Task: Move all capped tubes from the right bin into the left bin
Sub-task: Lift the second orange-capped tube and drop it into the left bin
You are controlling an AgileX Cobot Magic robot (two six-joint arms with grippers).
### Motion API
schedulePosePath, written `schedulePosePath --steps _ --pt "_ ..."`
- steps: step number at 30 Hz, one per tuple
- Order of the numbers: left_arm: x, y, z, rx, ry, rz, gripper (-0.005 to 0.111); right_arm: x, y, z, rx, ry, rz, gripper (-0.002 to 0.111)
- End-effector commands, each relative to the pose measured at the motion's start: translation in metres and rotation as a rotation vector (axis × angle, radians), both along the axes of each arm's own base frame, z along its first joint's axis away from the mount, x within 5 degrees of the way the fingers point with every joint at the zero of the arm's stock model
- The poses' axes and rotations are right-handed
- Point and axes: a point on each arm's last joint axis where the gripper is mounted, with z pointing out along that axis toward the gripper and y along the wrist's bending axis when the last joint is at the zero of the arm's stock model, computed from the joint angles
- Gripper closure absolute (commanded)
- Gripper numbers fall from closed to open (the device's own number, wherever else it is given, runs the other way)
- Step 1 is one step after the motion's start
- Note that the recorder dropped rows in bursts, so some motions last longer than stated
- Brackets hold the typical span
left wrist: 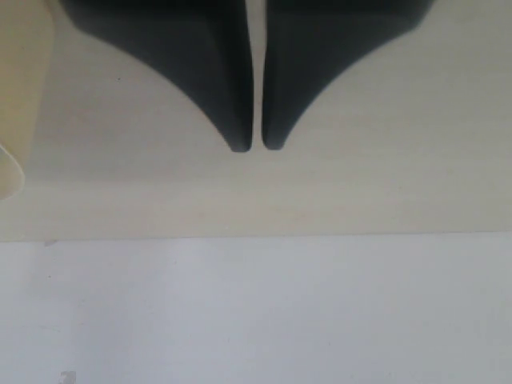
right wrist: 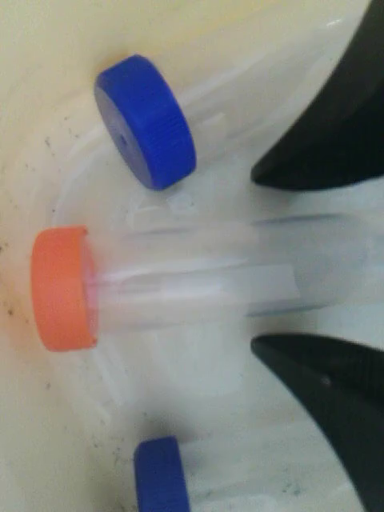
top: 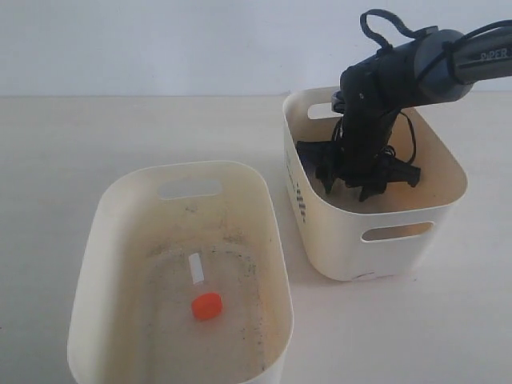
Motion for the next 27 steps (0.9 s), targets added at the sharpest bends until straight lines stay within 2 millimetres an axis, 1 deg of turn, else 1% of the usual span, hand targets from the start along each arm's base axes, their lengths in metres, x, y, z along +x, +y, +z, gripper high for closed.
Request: schedulePosePath --steps 1,2,3,6,9,15,16,17,22,25,27 --pt "0.000 0.000 0.002 -0.016 -0.007 0.001 0.102 0.000 0.000 0.000 -0.007 0.000 0.013 0.090" --pt "0.000 0.000 0.002 -0.016 -0.007 0.001 0.102 0.000 0.000 0.000 -0.007 0.000 0.013 0.101" --pt "0.000 0.000 0.002 -0.016 -0.007 0.001 0.102 0.000 0.000 0.000 -0.008 0.000 0.014 0.108" --pt "0.000 0.000 0.002 -0.016 -0.007 0.001 0.102 0.000 0.000 0.005 -0.006 -0.010 0.014 0.108" --pt "0.000 0.000 0.002 -0.016 -0.007 0.001 0.102 -0.002 -0.001 0.021 -0.001 -0.036 0.013 0.108" --pt "0.000 0.000 0.002 -0.016 -0.007 0.001 0.102 -0.013 -0.006 0.069 0.004 -0.086 0.008 0.108" --pt "0.000 0.000 0.002 -0.016 -0.007 0.001 0.102 -0.016 -0.007 0.081 0.004 -0.107 0.022 0.108" --pt "0.000 0.000 0.002 -0.016 -0.007 0.001 0.102 -0.018 -0.008 0.089 0.003 -0.119 0.030 0.108" --pt "0.000 0.000 0.002 -0.016 -0.007 0.001 0.102 -0.038 -0.015 0.143 0.010 -0.203 0.051 0.108" --pt "0.000 0.000 0.002 -0.016 -0.007 0.001 0.102 -0.052 -0.019 0.170 0.009 -0.243 0.078 0.108" --pt "0.000 0.000 0.002 -0.016 -0.007 0.001 0.102 -0.063 -0.019 0.184 0.008 -0.258 0.104 0.108"
